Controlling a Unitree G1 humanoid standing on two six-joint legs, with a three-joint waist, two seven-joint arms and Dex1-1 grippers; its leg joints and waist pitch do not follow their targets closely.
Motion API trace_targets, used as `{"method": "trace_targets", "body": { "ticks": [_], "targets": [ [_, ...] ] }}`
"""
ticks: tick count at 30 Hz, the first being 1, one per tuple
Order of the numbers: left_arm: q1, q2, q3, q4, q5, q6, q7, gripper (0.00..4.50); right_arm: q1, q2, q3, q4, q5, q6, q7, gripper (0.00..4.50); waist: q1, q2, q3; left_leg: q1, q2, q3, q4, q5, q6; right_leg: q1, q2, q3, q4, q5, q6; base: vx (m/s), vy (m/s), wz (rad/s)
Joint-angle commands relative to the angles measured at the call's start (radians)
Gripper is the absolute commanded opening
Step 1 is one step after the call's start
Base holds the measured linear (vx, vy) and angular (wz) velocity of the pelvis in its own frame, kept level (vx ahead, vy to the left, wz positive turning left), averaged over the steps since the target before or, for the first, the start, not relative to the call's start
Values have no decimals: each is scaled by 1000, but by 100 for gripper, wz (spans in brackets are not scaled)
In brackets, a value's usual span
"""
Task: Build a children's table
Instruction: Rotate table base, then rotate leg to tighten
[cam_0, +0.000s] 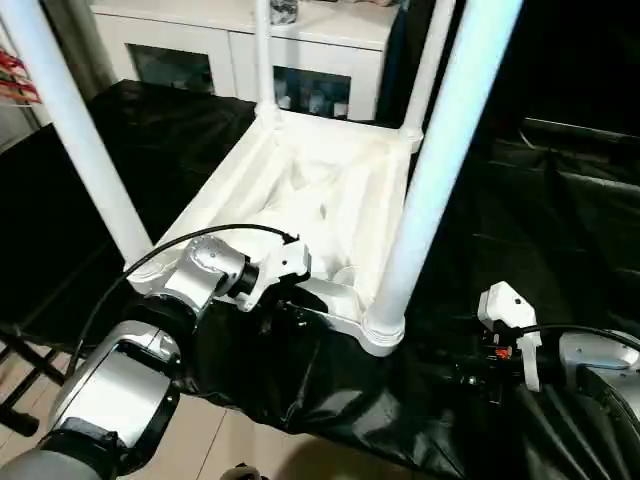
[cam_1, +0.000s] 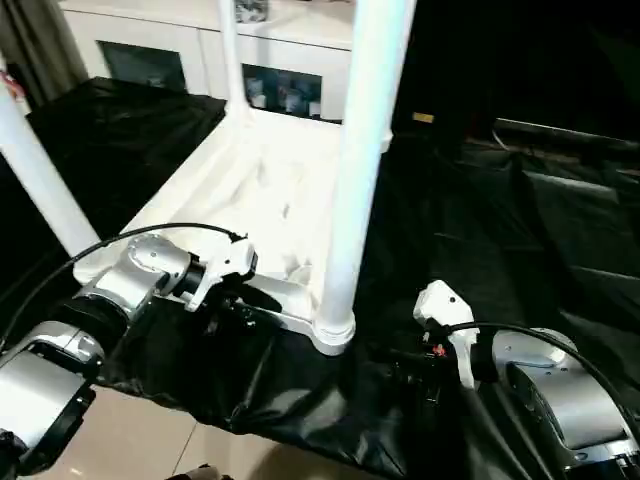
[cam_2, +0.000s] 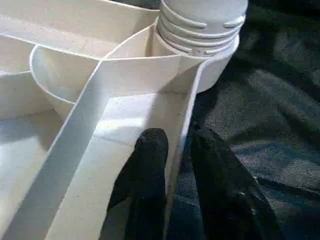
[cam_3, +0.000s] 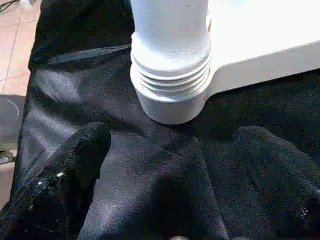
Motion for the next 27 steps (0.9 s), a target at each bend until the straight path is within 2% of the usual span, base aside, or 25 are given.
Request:
{"method": "trace_targets", "body": {
  "ticks": [1,5,10,12,14,16,18,20,21,22,23,24,25,26,27],
  "targets": [
    [-22,1,7,11,12,-3,-22,69,-6,-14,2,-14,6,5,2,450,4,-7,-64,4,19,0,-60,-260,33,55,-61,36,-76,-290,-187,0,0,0],
    [-26,0,8,31,22,-7,-32,36,-9,-13,4,-12,4,7,4,450,3,-7,-65,3,18,0,-59,-248,36,57,-61,36,-74,-271,-192,0,0,0],
    [-15,-4,26,36,15,19,-37,10,-26,11,13,-3,-10,-14,-15,450,0,-7,-62,3,18,1,-61,-263,33,56,-62,35,-77,-302,-189,0,0,0],
    [19,-2,30,11,18,45,22,5,-58,62,22,18,-38,-47,-72,450,-7,-9,-61,1,17,-2,-64,-276,22,55,-64,34,-79,-340,-178,0,0,0],
    [38,-4,33,-6,27,48,71,5,-70,81,27,29,-46,-61,-89,450,-10,-11,-60,8,18,-2,-64,-292,19,51,-64,34,-84,-374,-170,0,0,0],
    [53,-11,42,-23,27,66,121,5,-81,94,33,39,-56,-71,-102,450,-12,-11,-59,5,18,-4,-66,-297,17,52,-65,34,-83,-384,-167,0,0,0],
    [109,-35,80,-108,5,115,207,5,-123,133,56,89,-112,-108,-167,450,-25,-29,-55,3,19,-4,-68,-306,15,49,-67,30,-85,-447,-147,0,0,0],
    [126,-37,83,-139,3,125,211,5,-138,142,63,106,-123,-109,-181,450,-33,-25,-53,0,15,-7,-68,-311,14,49,-67,26,-91,-507,-125,0,0,0],
    [157,-35,79,-192,1,135,205,5,-161,152,74,133,-141,-107,-197,450,-36,-34,-56,0,14,-6,-66,-292,21,48,-70,27,-95,-531,-102,0,0,0],
    [157,-35,79,-192,1,135,205,5,-161,152,74,133,-141,-107,-197,450,-39,-31,-54,-2,13,-6,-67,-289,24,47,-69,27,-96,-536,-99,0,0,0],
    [175,-32,77,-225,2,144,203,5,-177,156,85,153,-157,-113,-204,450,-37,-31,-56,3,15,-5,-65,-290,26,43,-71,27,-97,-538,-93,0,0,0],
    [194,-28,74,-260,4,147,200,5,-196,164,95,180,-170,-124,-207,450,-44,-30,-56,-1,15,-5,-66,-288,28,43,-68,27,-95,-524,-97,0,0,0],
    [210,-24,73,-296,4,158,202,5,-216,174,99,208,-172,-127,-205,450,-45,-28,-57,0,17,-5,-67,-289,27,43,-69,28,-93,-509,-104,0,0,0],
    [224,-19,71,-332,2,172,204,5,-236,185,100,236,-170,-131,-201,450,-47,-41,-61,-5,16,-5,-64,-266,34,47,-70,28,-84,-476,-111,0,0,0],
    [231,-14,67,-347,2,176,199,5,-253,196,100,257,-172,-139,-206,450,-46,-36,-60,-1,18,-2,-65,-260,38,41,-70,30,-85,-462,-118,0,0,0]
  ]
}}
